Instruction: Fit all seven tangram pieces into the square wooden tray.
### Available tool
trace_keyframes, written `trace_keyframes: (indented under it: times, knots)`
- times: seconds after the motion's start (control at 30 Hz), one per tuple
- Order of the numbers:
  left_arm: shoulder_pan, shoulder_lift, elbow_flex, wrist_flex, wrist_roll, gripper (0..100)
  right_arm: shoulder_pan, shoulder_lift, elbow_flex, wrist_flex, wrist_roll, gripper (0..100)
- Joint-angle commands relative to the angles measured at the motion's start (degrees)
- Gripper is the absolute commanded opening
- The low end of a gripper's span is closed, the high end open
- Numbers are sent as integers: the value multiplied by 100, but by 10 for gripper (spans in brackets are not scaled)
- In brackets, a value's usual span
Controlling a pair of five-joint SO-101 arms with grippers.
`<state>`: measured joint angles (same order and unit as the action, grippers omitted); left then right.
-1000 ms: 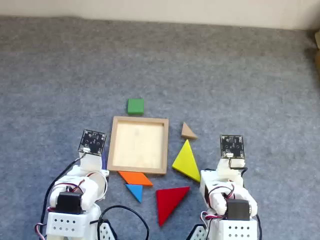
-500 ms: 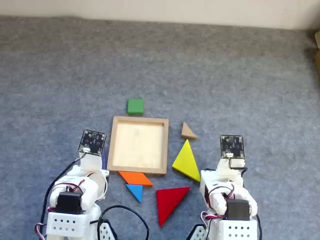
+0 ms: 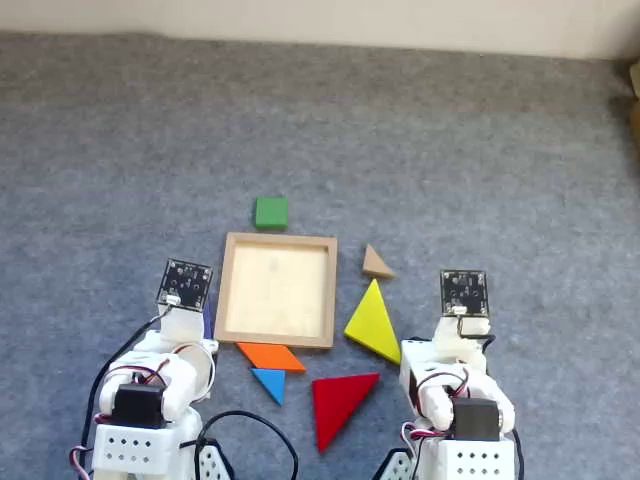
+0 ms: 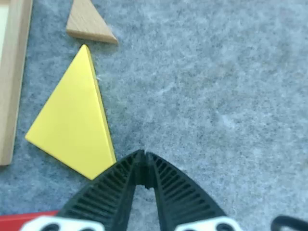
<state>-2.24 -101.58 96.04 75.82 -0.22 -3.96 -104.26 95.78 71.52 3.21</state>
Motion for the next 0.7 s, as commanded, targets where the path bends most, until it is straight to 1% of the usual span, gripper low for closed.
trace_keyframes:
  times: [0.0, 0.53, 0.67]
  knots:
    - [31, -233, 119, 18, -35, 5, 75, -101, 725, 22, -18, 5]
    - [31, -233, 119, 18, -35, 5, 101, -101, 725, 4, 0, 5]
    - [31, -233, 119, 18, -35, 5, 119, -101, -31, 57, -35, 5]
